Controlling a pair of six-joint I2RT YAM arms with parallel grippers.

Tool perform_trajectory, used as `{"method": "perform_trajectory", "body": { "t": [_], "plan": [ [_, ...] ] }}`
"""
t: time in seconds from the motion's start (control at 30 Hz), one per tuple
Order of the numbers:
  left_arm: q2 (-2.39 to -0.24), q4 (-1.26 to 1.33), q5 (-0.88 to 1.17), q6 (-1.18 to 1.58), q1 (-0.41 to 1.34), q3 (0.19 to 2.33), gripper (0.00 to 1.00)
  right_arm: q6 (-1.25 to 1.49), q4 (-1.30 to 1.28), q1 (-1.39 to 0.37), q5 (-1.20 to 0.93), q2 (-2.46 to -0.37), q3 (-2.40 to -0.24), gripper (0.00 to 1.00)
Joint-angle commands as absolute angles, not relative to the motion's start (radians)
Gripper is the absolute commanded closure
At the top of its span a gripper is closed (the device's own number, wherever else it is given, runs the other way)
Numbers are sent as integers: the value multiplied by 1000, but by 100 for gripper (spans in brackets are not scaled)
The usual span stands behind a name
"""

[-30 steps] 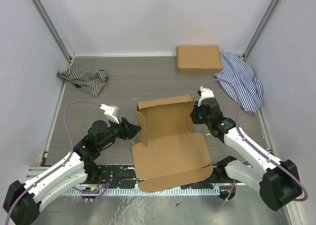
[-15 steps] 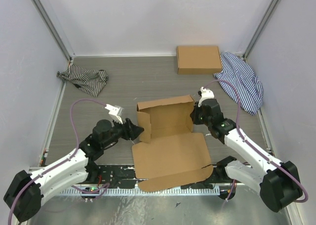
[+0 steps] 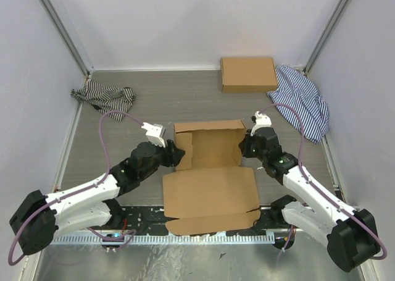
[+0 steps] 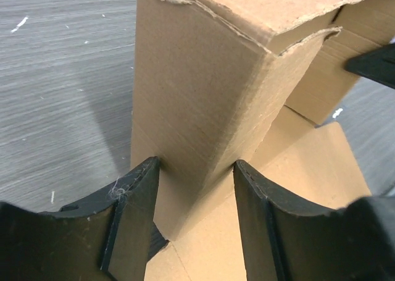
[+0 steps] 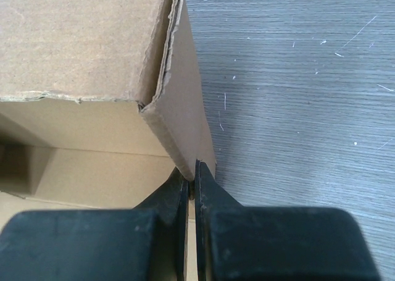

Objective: Fold the paper box

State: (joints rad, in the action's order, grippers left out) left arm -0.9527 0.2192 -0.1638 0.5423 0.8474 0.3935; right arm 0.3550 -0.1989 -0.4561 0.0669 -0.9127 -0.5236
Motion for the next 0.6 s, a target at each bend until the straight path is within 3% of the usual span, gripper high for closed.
{"method": "perform_trajectory", "body": {
  "t": [0.0, 0.27, 0.37, 0.47, 0.57],
  "plan": [
    [-1018, 206, -353, 496, 893, 453, 43, 404, -204, -463, 23, -865, -522, 99],
    [-1095, 186, -552, 502, 940, 476, 57, 419, -213, -471, 23, -833, -523, 99],
    [-1127, 162, -632, 489, 962, 499, 70, 419, -223, -473, 25, -831, -531, 99],
    [-1153, 125, -733, 479, 985, 527, 96, 421, -236, -474, 26, -825, -539, 99],
    [-1185, 52, -818, 478, 999, 570, 100, 423, -246, -477, 38, -817, -544, 99]
  ]
}}
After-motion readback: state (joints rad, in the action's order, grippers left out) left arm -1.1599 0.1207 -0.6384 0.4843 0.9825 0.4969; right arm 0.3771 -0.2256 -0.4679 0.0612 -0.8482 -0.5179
